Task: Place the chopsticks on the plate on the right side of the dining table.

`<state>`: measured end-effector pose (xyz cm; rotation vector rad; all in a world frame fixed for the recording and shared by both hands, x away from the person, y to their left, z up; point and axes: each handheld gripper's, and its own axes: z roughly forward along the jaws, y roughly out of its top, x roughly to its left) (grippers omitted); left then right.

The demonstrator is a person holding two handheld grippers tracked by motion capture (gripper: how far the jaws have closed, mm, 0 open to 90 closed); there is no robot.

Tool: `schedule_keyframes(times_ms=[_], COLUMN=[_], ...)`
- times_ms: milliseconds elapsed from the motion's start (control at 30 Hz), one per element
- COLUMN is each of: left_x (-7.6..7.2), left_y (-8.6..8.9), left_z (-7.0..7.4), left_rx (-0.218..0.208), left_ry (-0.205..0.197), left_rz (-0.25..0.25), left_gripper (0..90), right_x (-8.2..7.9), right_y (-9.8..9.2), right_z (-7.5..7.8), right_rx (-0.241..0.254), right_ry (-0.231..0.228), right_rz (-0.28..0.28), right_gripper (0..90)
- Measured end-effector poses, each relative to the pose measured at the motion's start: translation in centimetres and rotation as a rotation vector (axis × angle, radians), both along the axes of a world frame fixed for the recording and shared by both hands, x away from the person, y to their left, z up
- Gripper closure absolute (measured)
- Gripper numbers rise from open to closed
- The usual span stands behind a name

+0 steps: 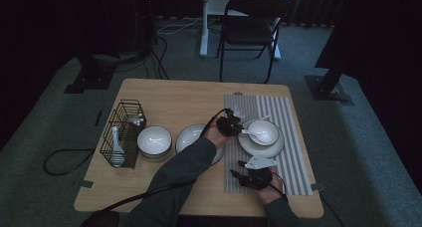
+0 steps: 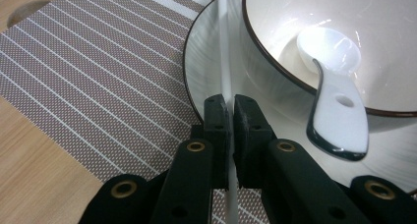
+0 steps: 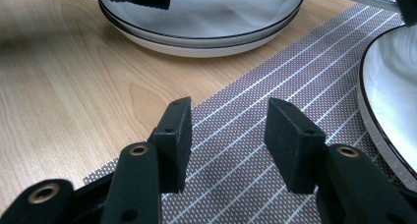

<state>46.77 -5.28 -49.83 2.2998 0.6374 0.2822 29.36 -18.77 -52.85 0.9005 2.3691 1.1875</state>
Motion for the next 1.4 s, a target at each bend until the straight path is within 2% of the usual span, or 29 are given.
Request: schedule_keyframes(times_ms=[400,800,1067,1400], left_x=[0.6,0.5,0.2,-0.5], left_y=[-0.6,-0.2,1.1,3.0], left_z=[-0.1,-0.2,0.7,2.2], left_rx=[0.007,-0.011,-0.045,-0.083], left_ry=[0.019,0.024,0.013,-0.021], left_rz=[-0.005,-0.003,0.006,0.011], left_gripper=[85.5,81.4,79.7,77.9], right_x=[0.0,0.0,-0.1,0.0], right_y=[0.0,0.1,0.0,0.1], right_z=[0.0,-0.1,-0.1,-0.2], right_rx=[0.003,-0.001,0.001,-0.006], right_ry=[0.002,0.004,0.004,0.006], right_rz=[-0.002,0.001,-0.002,-0.002], right_gripper=[52.7,52.7,52.6,52.1])
